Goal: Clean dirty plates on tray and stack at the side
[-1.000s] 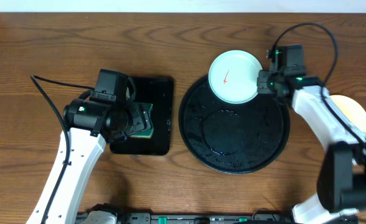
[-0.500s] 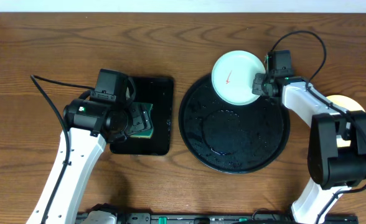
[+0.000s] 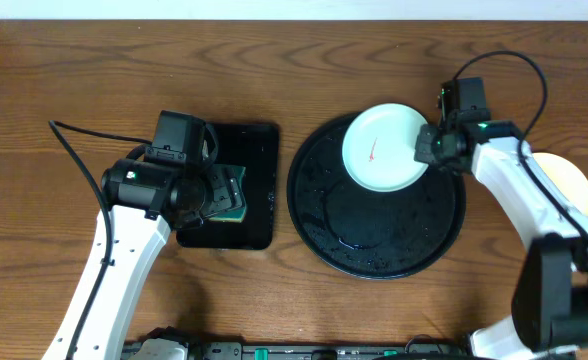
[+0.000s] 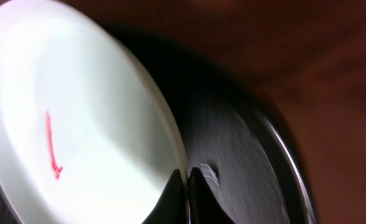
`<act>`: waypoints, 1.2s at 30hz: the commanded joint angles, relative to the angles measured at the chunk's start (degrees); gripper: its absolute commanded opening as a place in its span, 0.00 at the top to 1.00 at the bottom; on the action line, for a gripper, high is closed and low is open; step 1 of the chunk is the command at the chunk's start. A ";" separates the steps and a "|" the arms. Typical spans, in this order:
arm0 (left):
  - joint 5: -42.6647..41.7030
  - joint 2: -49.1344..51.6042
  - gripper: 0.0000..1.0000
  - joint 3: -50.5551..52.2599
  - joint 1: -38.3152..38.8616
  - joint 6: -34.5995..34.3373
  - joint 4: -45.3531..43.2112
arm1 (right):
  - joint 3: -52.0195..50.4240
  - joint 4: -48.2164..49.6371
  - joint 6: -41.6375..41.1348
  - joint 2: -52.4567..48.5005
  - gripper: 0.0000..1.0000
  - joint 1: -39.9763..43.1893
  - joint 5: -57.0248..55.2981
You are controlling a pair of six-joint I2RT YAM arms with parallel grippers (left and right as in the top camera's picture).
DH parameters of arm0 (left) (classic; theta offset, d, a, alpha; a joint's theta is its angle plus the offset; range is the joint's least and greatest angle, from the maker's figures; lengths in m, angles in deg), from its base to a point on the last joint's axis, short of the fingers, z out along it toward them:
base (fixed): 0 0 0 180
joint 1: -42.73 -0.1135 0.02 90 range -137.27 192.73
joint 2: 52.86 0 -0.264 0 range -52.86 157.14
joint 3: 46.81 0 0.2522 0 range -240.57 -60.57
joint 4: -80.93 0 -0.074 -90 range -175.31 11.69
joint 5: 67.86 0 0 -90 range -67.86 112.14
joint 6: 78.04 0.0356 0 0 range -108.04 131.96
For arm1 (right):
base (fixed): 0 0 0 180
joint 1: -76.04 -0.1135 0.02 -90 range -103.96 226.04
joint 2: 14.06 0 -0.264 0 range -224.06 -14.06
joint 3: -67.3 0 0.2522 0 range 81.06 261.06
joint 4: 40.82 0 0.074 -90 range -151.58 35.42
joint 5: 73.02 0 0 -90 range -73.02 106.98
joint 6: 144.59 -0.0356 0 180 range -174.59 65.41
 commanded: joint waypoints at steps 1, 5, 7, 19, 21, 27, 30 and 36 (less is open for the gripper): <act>0.31 -0.31 0.20 -1.27 -0.24 0.96 0.35 | -0.24 -4.96 -0.48 1.81 0.99 -1.05 0.55; 0.31 -0.31 0.20 -1.27 -0.24 0.96 0.35 | -1.33 -10.67 -4.76 0.96 0.99 -2.38 1.97; 0.31 -0.31 0.20 -1.27 -0.24 0.96 0.35 | -2.78 -10.80 -9.03 0.37 0.99 -3.19 2.43; 0.28 -0.31 0.20 -1.27 -0.24 0.96 0.33 | -4.92 -7.91 3.89 -0.35 0.71 -4.35 -2.62; 0.28 -0.31 0.20 -1.27 -0.24 0.96 -0.55 | -4.92 -6.78 7.41 -0.37 0.68 -3.37 -2.60; 0.28 -0.26 0.20 -1.27 -0.22 0.07 -1.42 | -5.18 -2.03 12.28 -1.16 0.66 0.35 3.17; 0.31 -0.24 0.20 -1.27 -0.24 0.09 -1.66 | -5.18 -0.55 12.31 -3.50 0.67 0.85 6.16; 4.11 0.39 0.20 -1.03 -0.22 0.11 -1.88 | -5.18 0.42 12.33 -9.18 0.88 0.83 7.56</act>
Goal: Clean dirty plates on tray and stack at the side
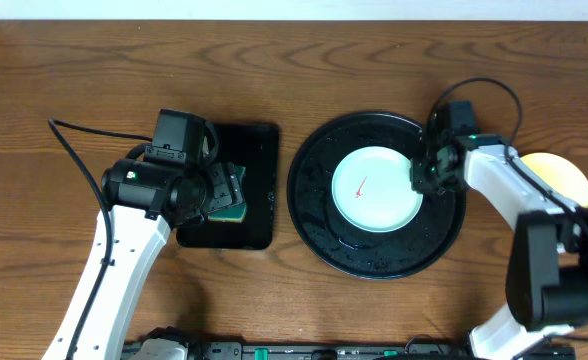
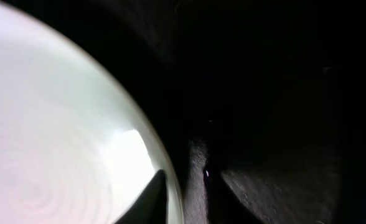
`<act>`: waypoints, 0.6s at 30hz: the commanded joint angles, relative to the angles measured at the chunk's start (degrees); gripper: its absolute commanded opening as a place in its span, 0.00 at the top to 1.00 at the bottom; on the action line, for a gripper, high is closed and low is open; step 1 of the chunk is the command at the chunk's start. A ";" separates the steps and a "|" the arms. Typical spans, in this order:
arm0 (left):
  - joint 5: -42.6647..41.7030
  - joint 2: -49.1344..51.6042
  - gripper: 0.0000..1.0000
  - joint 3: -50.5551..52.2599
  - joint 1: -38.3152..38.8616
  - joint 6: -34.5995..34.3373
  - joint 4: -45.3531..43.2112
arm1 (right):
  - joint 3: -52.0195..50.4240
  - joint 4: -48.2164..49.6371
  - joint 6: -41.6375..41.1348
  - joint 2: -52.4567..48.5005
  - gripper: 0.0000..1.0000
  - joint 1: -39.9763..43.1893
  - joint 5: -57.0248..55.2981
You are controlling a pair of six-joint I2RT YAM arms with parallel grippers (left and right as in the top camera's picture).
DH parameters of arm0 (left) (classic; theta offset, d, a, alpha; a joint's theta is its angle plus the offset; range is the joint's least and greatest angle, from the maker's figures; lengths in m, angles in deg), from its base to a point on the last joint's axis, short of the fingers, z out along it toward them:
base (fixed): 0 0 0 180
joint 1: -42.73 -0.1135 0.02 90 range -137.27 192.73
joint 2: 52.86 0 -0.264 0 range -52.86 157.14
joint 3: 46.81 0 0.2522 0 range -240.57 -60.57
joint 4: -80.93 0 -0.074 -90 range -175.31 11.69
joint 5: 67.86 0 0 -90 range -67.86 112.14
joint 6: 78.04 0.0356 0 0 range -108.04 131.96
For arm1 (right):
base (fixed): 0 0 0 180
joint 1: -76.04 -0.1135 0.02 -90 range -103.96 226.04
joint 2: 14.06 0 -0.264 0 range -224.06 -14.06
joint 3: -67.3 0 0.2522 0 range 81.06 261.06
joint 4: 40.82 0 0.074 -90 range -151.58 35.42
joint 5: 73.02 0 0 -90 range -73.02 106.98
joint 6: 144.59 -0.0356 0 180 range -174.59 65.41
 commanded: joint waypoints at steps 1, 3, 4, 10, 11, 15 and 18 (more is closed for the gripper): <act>5.31 0.59 0.20 -0.81 -0.22 0.15 -0.07 | 0.63 -0.04 0.81 -2.75 0.92 0.17 2.01; 7.69 1.20 0.20 -0.35 -0.22 0.22 -0.33 | 0.63 -0.02 0.79 -2.97 0.99 0.17 1.97; 7.76 1.60 0.20 0.00 -0.22 1.40 -1.16 | 0.63 0.00 0.72 -2.95 0.99 0.17 1.97; 7.80 5.92 0.26 5.42 0.31 7.58 -9.86 | 0.63 -0.04 -0.35 -2.93 0.99 0.17 1.95; 7.85 6.80 0.26 6.29 0.20 7.69 -10.97 | 0.63 -0.04 -0.35 -2.93 0.99 0.17 1.95; 7.52 12.37 0.26 9.11 0.04 7.43 -15.69 | 0.63 -0.13 -0.33 -2.93 0.99 0.17 1.95; 5.27 17.49 0.38 9.77 0.04 7.48 -18.95 | 0.63 -0.11 -0.33 -2.93 0.99 0.07 1.95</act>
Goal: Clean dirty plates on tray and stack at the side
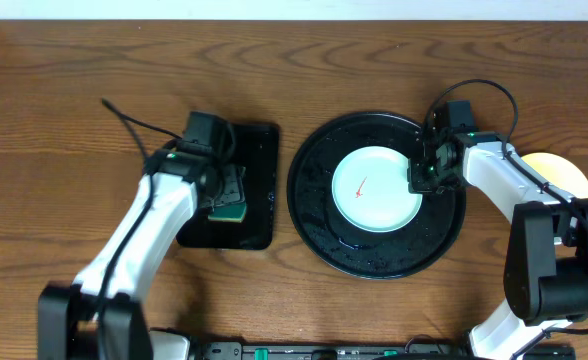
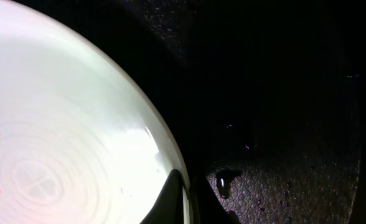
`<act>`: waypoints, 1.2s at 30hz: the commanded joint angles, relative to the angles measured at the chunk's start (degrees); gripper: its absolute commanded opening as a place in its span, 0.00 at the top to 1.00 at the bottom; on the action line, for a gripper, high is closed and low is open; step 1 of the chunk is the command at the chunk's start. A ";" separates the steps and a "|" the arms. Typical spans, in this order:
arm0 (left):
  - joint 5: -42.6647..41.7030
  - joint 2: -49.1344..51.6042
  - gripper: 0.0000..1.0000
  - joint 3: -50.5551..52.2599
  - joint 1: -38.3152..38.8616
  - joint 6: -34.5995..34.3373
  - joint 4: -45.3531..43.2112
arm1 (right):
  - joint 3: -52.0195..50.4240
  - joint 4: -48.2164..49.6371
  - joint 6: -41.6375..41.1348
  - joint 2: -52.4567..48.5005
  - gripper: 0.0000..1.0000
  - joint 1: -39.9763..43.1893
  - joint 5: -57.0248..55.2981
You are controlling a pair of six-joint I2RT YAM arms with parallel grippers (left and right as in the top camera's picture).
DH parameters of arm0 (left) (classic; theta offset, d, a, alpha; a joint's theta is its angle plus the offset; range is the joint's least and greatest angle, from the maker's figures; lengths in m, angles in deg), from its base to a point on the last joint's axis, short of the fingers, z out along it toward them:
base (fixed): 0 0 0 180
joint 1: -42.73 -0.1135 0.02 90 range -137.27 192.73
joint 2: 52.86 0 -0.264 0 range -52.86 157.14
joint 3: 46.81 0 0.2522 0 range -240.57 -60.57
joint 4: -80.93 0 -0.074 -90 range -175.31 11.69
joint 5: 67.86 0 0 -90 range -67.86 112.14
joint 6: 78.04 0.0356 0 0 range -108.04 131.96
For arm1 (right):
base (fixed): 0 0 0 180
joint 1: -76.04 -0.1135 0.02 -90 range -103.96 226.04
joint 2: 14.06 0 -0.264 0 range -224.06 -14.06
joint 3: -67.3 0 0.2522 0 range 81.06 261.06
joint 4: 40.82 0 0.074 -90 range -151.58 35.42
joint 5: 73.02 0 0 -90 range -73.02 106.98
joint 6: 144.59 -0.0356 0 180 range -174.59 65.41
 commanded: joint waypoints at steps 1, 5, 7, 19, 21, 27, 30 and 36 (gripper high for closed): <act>-2.89 6.03 0.40 0.87 -0.02 1.18 -2.71 | -0.24 0.04 -0.96 -1.99 0.99 -0.24 -0.61; -3.37 12.81 0.41 0.90 -0.04 1.14 -5.77 | -0.24 -0.07 -0.96 -1.99 0.99 -0.24 -0.59; -3.93 15.82 0.57 0.90 -0.02 1.16 -7.65 | -0.24 -0.13 -1.11 -1.99 0.99 -0.24 -0.59; -4.00 18.21 0.93 -1.22 -0.04 2.29 -6.54 | -0.24 -1.44 -1.09 -1.99 0.99 -0.24 -0.61; -4.00 16.13 0.93 -3.02 -0.02 2.32 -3.96 | -0.24 -1.64 -1.09 -1.99 0.99 -0.24 -0.61; -3.54 10.34 0.36 -4.11 -0.04 2.93 -2.58 | -0.24 -1.62 -1.09 -1.99 0.99 -0.24 -0.61; 2.19 10.38 0.34 -4.04 -0.02 3.45 -4.50 | -0.24 -1.62 -1.11 -1.99 0.99 -0.24 -0.61; 4.15 13.38 0.36 -1.84 0.09 3.50 -12.35 | -0.24 -1.62 -1.11 -1.99 0.99 -0.24 -0.61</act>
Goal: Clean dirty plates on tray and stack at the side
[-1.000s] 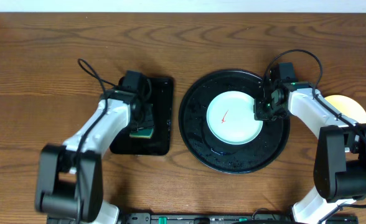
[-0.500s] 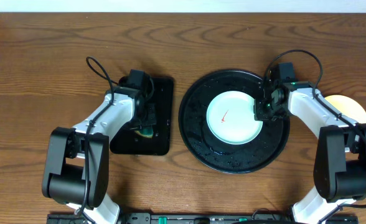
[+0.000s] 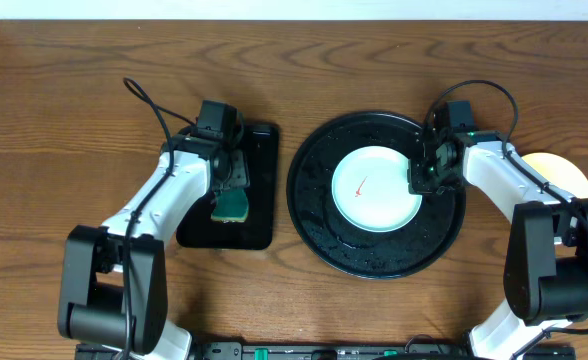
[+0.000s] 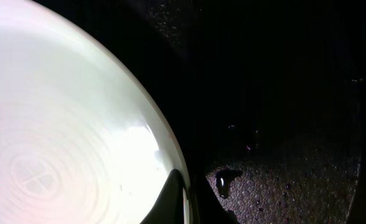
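A white plate [image 3: 377,189] with a red smear [image 3: 360,188] lies in the middle of the round black tray [image 3: 374,255]. My right gripper [image 3: 421,178] is shut on its right rim. In the right wrist view the plate [image 4: 65,124] fills the left side, and its rim passes between the dark fingertips [image 4: 173,198]. My left gripper [image 3: 229,178] is down at the far edge of a green sponge [image 3: 231,207]. The overhead view does not show whether its fingers are open or shut.
The sponge rests in a black rectangular tray [image 3: 259,170] to the left of the round tray. A pale yellow plate [image 3: 566,178] lies on the table at the far right, partly behind my right arm. Water drops [image 4: 226,180] sit on the round tray.
My left arm has swung so that its wrist sits slightly farther back and to the right over the rectangular tray. The sponge, the plate and my right gripper are where they were.
My right gripper first held the smeared plate tilted over the round tray's far edge. Then the plate lay flat in the tray's middle, and it has stayed there with the rim still gripped. Meanwhile my left arm, large above the sponge tray, came down to the sponge.
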`<act>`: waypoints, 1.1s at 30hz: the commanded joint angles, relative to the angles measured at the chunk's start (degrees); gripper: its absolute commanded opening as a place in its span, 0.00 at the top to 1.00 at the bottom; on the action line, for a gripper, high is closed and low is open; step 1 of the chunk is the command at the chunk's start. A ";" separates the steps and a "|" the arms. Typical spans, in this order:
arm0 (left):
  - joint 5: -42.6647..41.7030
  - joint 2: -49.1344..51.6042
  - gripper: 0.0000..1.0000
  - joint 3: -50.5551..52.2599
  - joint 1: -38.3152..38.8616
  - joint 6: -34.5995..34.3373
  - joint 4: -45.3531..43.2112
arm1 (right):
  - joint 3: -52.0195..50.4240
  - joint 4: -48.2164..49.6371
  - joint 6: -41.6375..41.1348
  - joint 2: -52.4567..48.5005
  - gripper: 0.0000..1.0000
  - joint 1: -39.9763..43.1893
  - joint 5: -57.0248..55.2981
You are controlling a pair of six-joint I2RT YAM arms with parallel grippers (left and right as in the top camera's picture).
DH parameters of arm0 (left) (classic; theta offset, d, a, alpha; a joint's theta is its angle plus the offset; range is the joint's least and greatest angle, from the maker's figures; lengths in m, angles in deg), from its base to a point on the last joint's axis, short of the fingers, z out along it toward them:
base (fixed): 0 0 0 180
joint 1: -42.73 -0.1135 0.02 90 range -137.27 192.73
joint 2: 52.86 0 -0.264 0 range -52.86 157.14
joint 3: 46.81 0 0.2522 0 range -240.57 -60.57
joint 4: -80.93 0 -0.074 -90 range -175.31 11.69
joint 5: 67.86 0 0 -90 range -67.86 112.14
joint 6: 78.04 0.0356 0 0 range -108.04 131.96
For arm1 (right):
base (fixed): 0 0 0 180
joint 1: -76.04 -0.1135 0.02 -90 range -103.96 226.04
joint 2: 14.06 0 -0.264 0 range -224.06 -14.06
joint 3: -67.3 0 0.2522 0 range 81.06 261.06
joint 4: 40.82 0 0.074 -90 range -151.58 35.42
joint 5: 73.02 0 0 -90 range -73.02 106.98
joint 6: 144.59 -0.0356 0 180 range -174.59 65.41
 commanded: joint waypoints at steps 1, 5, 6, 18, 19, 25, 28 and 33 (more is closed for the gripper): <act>-0.28 2.78 0.40 1.16 0.09 0.96 -1.64 | -0.48 -0.48 -0.98 -1.99 0.99 -0.24 -0.66; -8.31 5.55 0.64 1.16 0.09 0.96 -0.13 | -0.48 -0.61 -0.98 -1.99 0.99 -0.24 -0.63; -8.63 5.88 0.69 1.16 0.09 0.96 0.20 | -0.48 -0.66 -0.98 -1.99 0.99 -0.24 -0.63; -3.21 4.74 0.83 -2.16 -0.09 1.18 2.08 | -0.48 -0.87 -0.98 -1.99 0.99 -0.24 -0.63; -3.21 4.04 0.62 -2.86 -0.09 1.18 3.17 | -0.48 -0.90 -0.98 -1.99 0.99 -0.24 -0.63; -4.90 0.11 0.36 -3.85 -0.07 1.14 8.85 | -0.48 -0.85 -0.96 -1.99 0.99 -0.24 -0.66; -5.35 0.20 0.36 -2.95 0.09 0.90 10.69 | -0.48 -0.85 -0.96 -1.99 0.99 -0.24 -0.66; -5.40 1.05 0.43 2.32 0.09 -0.33 5.18 | -0.48 -0.66 -0.98 -1.99 0.99 -0.24 -0.63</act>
